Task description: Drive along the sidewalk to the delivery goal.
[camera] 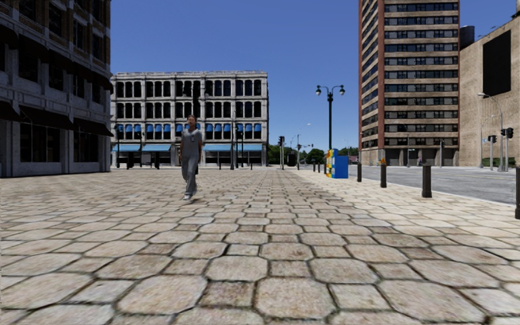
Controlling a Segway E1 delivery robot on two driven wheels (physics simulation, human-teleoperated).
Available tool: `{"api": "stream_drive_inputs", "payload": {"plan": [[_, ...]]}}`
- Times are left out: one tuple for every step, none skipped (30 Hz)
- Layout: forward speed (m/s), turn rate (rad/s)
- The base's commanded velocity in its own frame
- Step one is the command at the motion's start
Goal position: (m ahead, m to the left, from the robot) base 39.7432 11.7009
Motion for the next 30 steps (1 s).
{"api": "stream_drive_inputs", "payload": {"plan": [[2.0,0.0],[2.0,0.0],[2.0,0.0],[2.0,0.0],[2.0,0.0],[2.0,0.0],[2.0,0.0],[2.0,0.0],[2.0,0.0],[2.0,0.0],[2.0,0.0],[2.0,0.0],[2.0,0.0],[2.0,0.0],[2.0,0.0],[2.0,0.0],[2.0,0.0],[2.0,0.0],[2.0,0.0],[2.0,0.0],[2.0,0.0],[2.0,0.0],[2.0,0.0],[2.0,0.0],[2.0,0.0],[2.0,0.0],[2.0,0.0],[2.0,0.0],[2.0,0.0],[2.0,0.0]]}}
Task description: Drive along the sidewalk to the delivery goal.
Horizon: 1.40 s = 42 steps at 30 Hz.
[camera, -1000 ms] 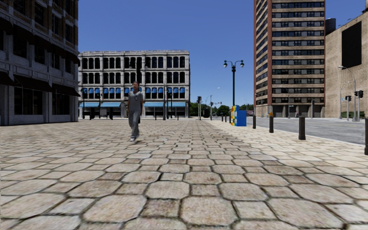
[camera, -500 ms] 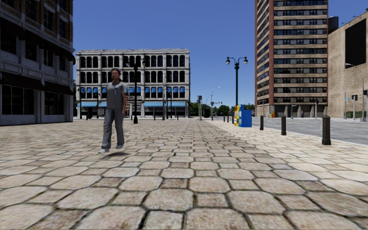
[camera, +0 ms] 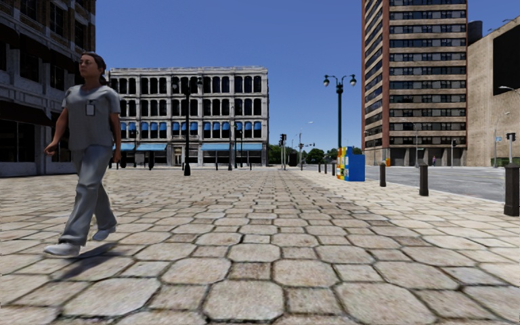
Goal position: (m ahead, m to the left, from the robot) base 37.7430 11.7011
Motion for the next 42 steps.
{"api": "stream_drive_inputs", "payload": {"plan": [[2.0,0.0],[2.0,0.0],[2.0,0.0],[2.0,0.0],[2.0,0.0],[2.0,0.0],[2.0,0.0],[2.0,0.0],[2.0,0.0],[2.0,0.0],[2.0,0.0],[2.0,0.0],[2.0,0.0],[2.0,0.0],[2.0,0.0],[2.0,0.0],[2.0,0.0],[2.0,0.0],[2.0,0.0],[2.0,0.0],[2.0,0.0],[2.0,0.0],[2.0,0.0],[2.0,0.0],[2.0,0.0],[2.0,0.0],[2.0,0.0],[2.0,0.0],[2.0,0.0],[2.0,0.0],[2.0,0.0],[2.0,0.0],[2.0,0.0],[2.0,0.0],[2.0,0.0],[2.0,0.0],[2.0,0.0],[2.0,0.0],[2.0,0.0],[2.0,0.0],[2.0,0.0],[2.0,0.0]]}}
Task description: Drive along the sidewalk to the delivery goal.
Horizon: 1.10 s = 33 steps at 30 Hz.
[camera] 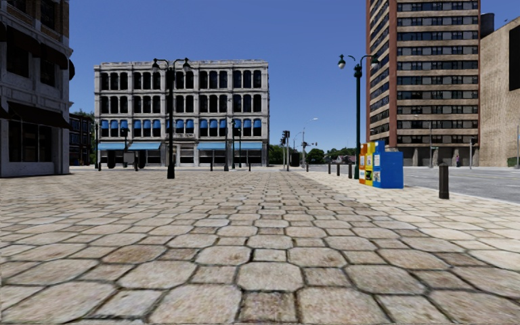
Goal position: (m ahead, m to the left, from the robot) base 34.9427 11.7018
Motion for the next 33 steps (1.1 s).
{"api": "stream_drive_inputs", "payload": {"plan": [[2.0,0.0],[2.0,0.0],[2.0,0.0],[2.0,0.0],[2.0,0.0],[2.0,0.0],[2.0,0.0],[2.0,0.0],[2.0,0.0],[2.0,0.0],[2.0,0.0],[2.0,0.0],[2.0,0.0],[2.0,0.0],[2.0,0.0],[2.0,0.0],[2.0,0.0],[2.0,0.0],[2.0,0.0],[2.0,0.0],[2.0,0.0],[2.0,0.0],[2.0,0.0],[2.0,0.0],[2.0,0.0],[2.0,0.0],[2.0,0.0],[2.0,0.0],[2.0,0.0],[2.0,0.0],[2.0,0.0],[2.0,0.0],[2.0,0.0]]}}
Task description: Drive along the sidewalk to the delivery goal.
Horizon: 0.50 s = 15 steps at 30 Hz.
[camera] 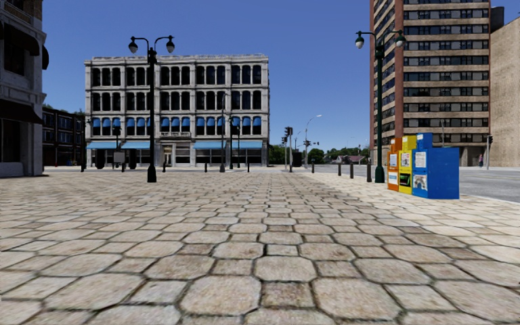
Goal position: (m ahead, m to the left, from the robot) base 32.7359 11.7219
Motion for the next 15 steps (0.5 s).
{"api": "stream_drive_inputs", "payload": {"plan": [[2.0,0.0],[2.0,0.0],[2.0,0.0],[2.0,0.0],[2.0,0.0],[2.0,0.0],[2.0,0.0],[2.0,0.0],[2.0,0.0],[2.0,0.0],[2.0,0.0],[2.0,0.0],[2.0,0.0],[2.0,0.0],[2.0,0.0]]}}
